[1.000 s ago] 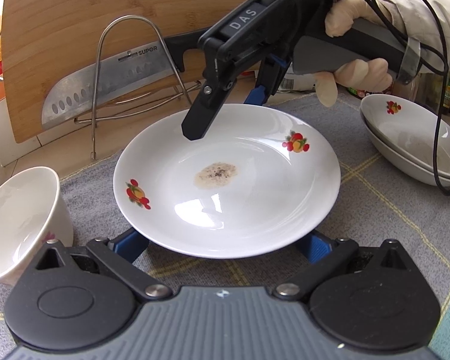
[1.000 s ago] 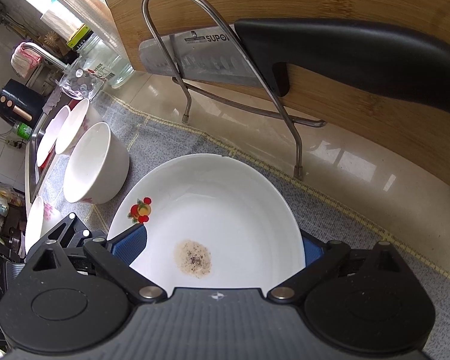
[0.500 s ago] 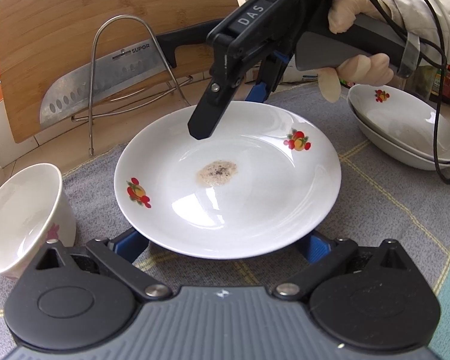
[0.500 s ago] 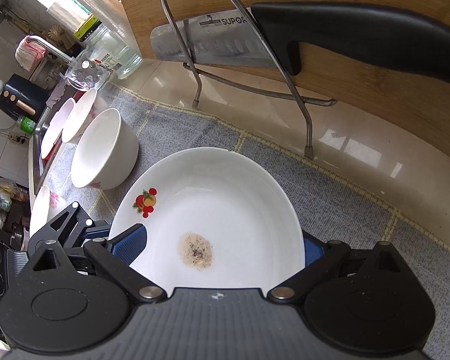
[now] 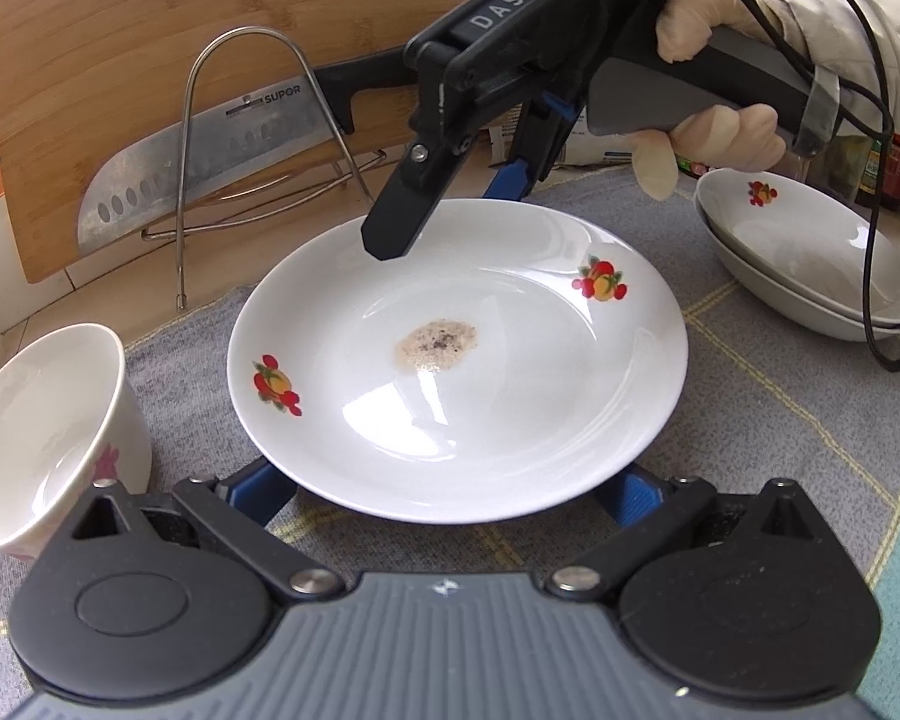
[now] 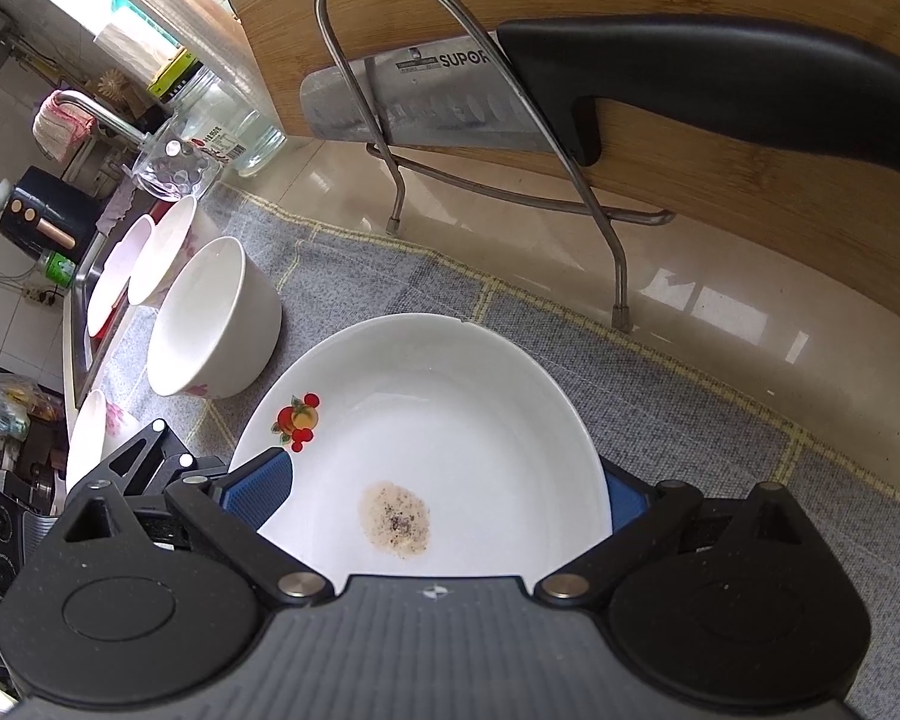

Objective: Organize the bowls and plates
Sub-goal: 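Lift the stained plate with both grippers and carry it toward the plate stack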

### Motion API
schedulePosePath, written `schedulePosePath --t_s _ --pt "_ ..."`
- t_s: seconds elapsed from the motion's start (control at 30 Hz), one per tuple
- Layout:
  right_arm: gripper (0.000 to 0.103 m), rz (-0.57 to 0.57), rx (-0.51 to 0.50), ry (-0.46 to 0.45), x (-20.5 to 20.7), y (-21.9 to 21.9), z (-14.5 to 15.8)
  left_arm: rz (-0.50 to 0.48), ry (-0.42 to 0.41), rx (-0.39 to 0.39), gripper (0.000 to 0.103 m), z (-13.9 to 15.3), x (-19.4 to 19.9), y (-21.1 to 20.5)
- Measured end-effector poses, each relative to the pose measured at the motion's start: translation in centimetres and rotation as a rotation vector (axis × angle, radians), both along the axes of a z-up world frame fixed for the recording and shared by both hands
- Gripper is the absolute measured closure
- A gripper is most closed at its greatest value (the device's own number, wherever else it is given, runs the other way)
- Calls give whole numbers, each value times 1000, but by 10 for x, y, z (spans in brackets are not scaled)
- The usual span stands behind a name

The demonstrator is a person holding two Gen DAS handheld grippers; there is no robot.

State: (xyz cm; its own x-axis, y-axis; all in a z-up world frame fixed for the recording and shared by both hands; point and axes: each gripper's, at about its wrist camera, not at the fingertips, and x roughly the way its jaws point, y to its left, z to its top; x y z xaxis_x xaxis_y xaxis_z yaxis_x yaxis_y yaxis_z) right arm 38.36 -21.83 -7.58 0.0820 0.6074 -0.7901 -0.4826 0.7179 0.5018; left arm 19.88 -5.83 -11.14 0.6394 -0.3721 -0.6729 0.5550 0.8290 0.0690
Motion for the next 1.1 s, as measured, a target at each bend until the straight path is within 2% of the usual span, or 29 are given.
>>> schedulePosePath --t_s 0.27,0.57,1.1 --pt "0 -11 -5 4 -11 0 3 -23 5 10 1 7 -12 1" --pt "0 -27 2 -13 -35 -3 19 -41 17 8 1 24 -31 1" --pt "0 -60 2 -24 -95 -10 39 -82 31 28 1 43 -77 -2"
